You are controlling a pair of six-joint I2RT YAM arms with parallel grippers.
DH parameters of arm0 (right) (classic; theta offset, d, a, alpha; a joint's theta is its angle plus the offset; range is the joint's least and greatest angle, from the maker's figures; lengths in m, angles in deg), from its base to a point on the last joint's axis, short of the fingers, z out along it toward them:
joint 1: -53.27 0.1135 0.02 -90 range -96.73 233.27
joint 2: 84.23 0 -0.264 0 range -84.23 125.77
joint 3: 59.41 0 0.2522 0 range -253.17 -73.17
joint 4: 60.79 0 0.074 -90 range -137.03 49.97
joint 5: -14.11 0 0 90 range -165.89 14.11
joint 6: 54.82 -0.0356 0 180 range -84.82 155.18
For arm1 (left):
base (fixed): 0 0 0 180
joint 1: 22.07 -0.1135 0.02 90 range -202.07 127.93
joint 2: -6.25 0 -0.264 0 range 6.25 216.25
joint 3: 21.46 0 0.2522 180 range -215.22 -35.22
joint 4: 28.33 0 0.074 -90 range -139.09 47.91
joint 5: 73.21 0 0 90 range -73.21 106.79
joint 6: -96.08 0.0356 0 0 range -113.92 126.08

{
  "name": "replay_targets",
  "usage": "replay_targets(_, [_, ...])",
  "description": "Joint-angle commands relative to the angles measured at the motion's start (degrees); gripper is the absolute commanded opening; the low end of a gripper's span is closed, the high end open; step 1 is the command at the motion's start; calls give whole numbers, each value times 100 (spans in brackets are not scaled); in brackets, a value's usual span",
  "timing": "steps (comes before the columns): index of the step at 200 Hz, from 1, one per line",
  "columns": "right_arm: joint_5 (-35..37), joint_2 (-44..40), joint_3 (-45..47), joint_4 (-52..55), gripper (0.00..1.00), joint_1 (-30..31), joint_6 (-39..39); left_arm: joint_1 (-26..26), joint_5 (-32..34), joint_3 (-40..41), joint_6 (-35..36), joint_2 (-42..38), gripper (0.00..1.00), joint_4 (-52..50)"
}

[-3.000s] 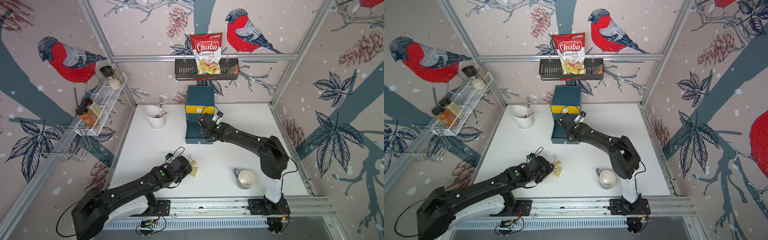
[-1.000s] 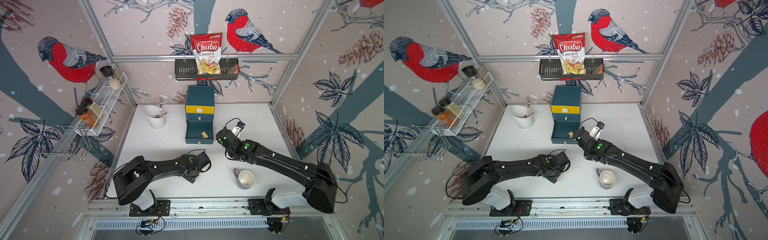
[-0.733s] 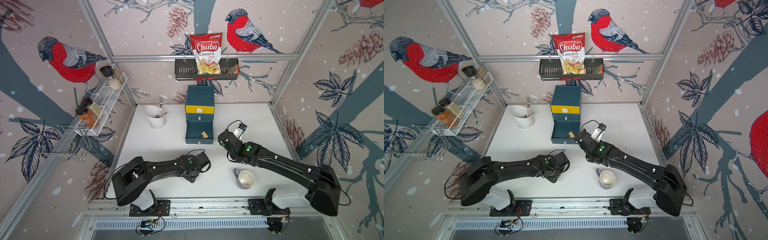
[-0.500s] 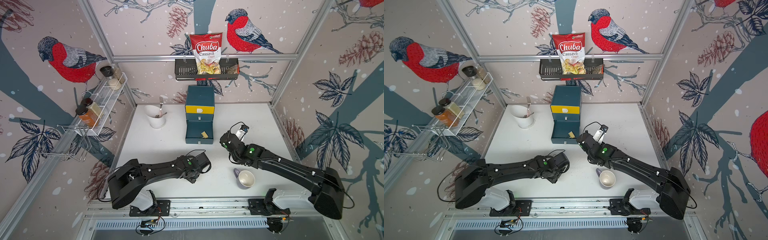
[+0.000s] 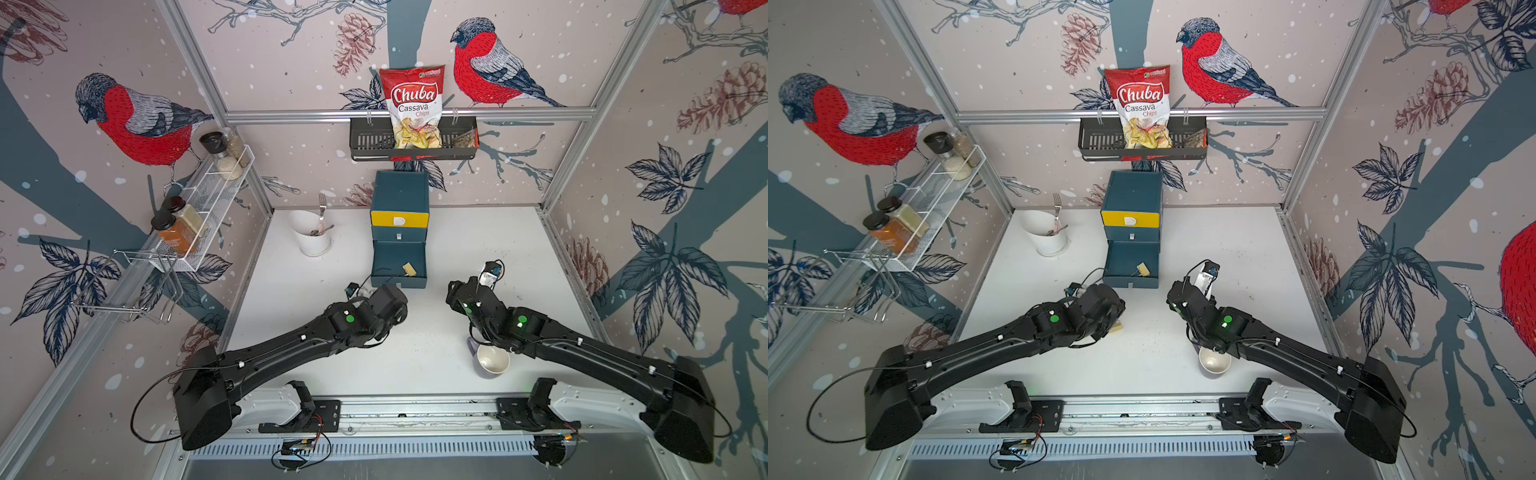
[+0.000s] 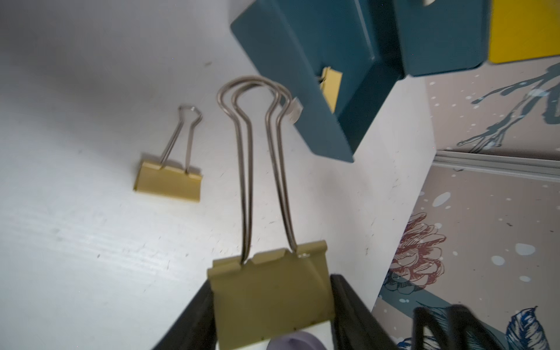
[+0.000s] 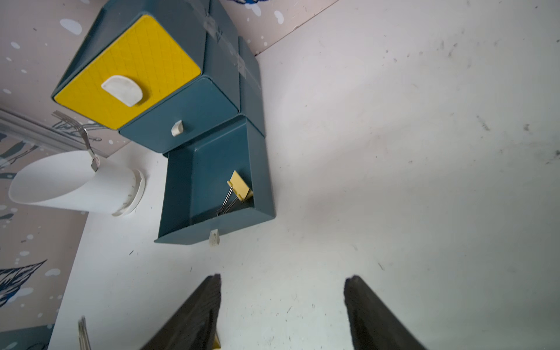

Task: Put the binder clips in the drawer according to color
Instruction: Pick up the binder clip at the center of the board, then place the binder clip in the drawer.

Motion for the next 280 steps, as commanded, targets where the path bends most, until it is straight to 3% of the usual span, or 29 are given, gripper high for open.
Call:
replay_targets(1, [-385,123,105,-538,69,183,351,-507,-481,25,1767,-61,41,1278])
replay_targets(25, [-450,414,63,-674,68,511,461,-1242,-1137,54,2527,200,41,2251])
replay_targets(63, [-326,736,-120,-627,68,859,511,-1805,-1532,-788,3142,1301,41,2122])
replay_targets(107, [-309,751,-121,-638,68,904,491,-1951,-1793,-1226,3201,2387,39,2263])
replay_targets(180, [-426,856,-85,-674,68,929,515,-1999,-1575,-1671,3222,3206,40,2021])
replay_targets(217, [-461,1016,-87,-705,68,923,537,-1997,-1617,-1841,3095,3485,49,1767])
replay_targets(239, [-544,1116,-119,-710,69,915,566,-1997,-1719,-1939,3027,3516,63,1660])
replay_targets(280, [-859,1345,-196,-839,72,825,841,-1995,-1656,-2048,3047,3203,79,1576])
